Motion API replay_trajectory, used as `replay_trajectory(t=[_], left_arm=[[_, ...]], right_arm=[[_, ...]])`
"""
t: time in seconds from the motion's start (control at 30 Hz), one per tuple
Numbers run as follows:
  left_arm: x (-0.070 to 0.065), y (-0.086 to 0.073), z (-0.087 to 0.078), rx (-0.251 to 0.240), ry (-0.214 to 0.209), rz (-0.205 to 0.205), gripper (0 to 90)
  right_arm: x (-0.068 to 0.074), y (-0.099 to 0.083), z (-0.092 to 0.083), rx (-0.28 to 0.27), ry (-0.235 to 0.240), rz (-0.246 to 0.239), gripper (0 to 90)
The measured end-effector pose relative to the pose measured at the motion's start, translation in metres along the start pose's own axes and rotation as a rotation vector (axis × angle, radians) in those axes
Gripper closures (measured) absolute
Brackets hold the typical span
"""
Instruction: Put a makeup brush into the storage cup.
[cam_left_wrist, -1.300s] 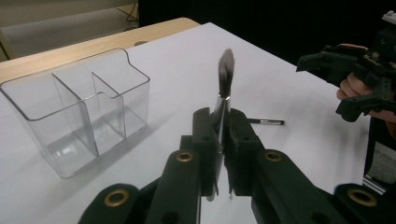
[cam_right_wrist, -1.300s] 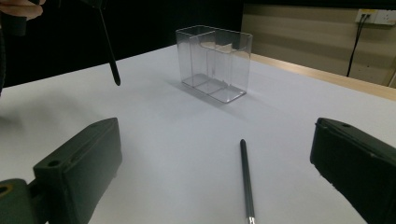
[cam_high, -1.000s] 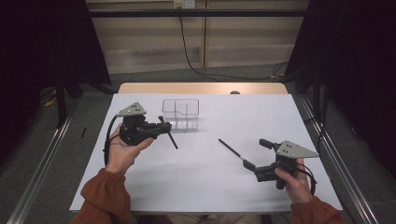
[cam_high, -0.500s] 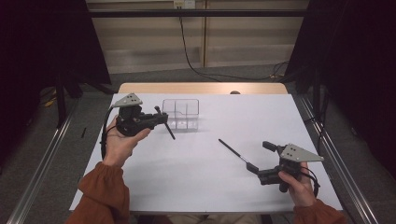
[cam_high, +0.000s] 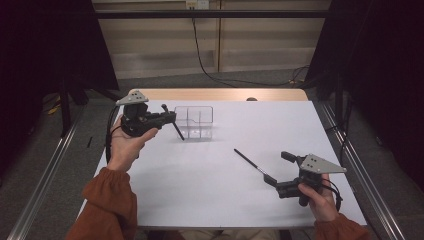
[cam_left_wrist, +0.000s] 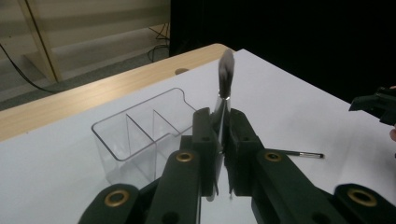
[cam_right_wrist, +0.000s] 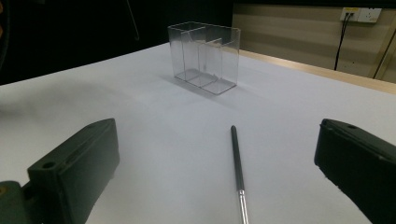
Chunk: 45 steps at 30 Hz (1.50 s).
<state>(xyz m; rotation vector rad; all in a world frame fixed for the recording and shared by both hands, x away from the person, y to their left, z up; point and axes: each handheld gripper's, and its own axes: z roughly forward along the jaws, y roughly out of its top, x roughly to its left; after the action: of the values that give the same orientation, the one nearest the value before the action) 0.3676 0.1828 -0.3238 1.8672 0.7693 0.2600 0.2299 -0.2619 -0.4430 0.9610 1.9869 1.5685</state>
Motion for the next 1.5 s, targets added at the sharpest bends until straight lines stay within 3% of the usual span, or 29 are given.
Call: replay_trajectory(t=[0.4,0.6,0.83,0.93,1.27,1.5], left_arm=[[0.008,0.013,0.000,-0.033,0.024,0.003,84.0],[0.015,0.018,0.006,-0.019,0.058,-0.007,84.0],[0.022,0.027,0.012,-0.051,0.102,-0.008,84.0],[0.025,0.029,0.016,-0.063,0.106,-0.026,83.9],[0.033,0.034,0.027,-0.063,0.157,-0.010,84.0],[0.039,0.031,0.035,-0.049,0.170,-0.029,84.0]], right_arm=[[0.000,0.000,0.000,0.004,-0.004,0.003,0.0],[0.000,-0.001,0.000,0.004,-0.006,0.004,0.0],[0.000,-0.001,0.001,0.012,0.004,0.005,0.0],[0.000,-0.001,0.001,0.008,0.014,0.015,0.0],[0.000,-0.001,0.001,0.007,0.014,0.013,0.0],[0.001,-0.001,0.001,0.012,0.018,-0.002,0.0]])
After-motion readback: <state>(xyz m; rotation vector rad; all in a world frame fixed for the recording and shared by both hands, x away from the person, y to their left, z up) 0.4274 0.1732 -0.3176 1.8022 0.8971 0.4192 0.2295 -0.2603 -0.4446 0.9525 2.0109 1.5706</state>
